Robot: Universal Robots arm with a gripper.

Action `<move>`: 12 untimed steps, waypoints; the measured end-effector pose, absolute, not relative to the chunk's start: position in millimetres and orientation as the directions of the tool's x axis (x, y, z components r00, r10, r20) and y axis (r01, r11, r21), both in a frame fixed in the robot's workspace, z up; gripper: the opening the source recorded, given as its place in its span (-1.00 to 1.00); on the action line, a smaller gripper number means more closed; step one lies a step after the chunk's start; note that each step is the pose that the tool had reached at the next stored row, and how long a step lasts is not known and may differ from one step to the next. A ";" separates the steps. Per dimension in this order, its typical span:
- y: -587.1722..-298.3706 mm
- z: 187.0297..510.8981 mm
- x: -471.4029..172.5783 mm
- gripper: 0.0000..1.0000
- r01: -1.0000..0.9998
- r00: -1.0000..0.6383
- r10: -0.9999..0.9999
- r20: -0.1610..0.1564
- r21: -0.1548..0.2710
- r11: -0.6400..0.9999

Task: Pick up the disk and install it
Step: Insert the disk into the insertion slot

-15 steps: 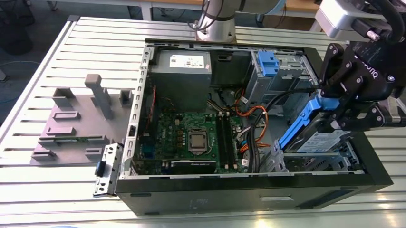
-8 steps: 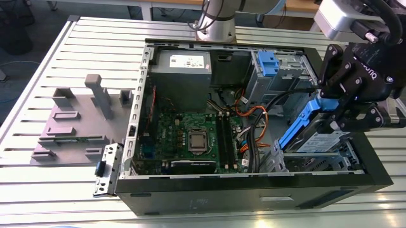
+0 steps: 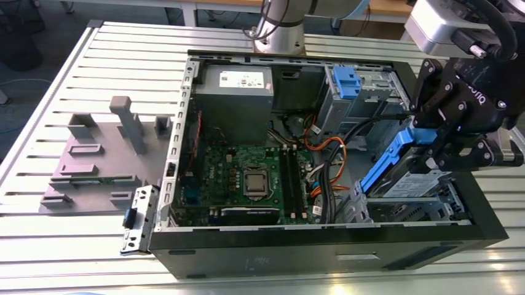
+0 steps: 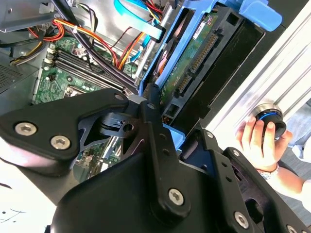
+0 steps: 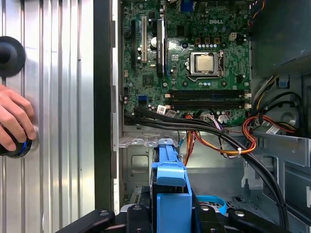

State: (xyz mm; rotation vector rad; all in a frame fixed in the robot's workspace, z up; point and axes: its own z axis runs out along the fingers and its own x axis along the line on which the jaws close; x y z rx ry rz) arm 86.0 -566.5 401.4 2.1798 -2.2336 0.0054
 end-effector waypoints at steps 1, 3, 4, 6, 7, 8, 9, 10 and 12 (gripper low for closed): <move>-566.5 401.2 86.0 -0.27 -1.000 -0.024 -1.000 0.017 0.012 0.025; -566.5 400.7 86.0 -0.27 -1.000 -0.024 -1.000 0.017 0.012 0.025; -566.5 400.5 86.0 -0.27 -1.000 -0.024 -1.000 0.017 0.012 0.025; -566.5 400.0 86.0 -0.27 -1.000 -0.024 -1.000 0.017 0.012 0.024; -566.5 399.7 86.0 -0.27 -1.000 -0.024 -1.000 0.017 0.012 0.024; -566.5 399.4 86.0 -0.27 -1.000 -0.024 -1.000 0.017 0.012 0.025; -566.5 399.2 86.0 -0.27 -1.000 -0.024 -1.000 0.017 0.012 0.025; -566.5 398.9 86.0 -0.27 -1.000 -0.024 -1.000 0.017 0.012 0.024; -566.5 398.3 86.0 -0.27 -1.000 -0.024 -1.000 0.017 0.012 0.024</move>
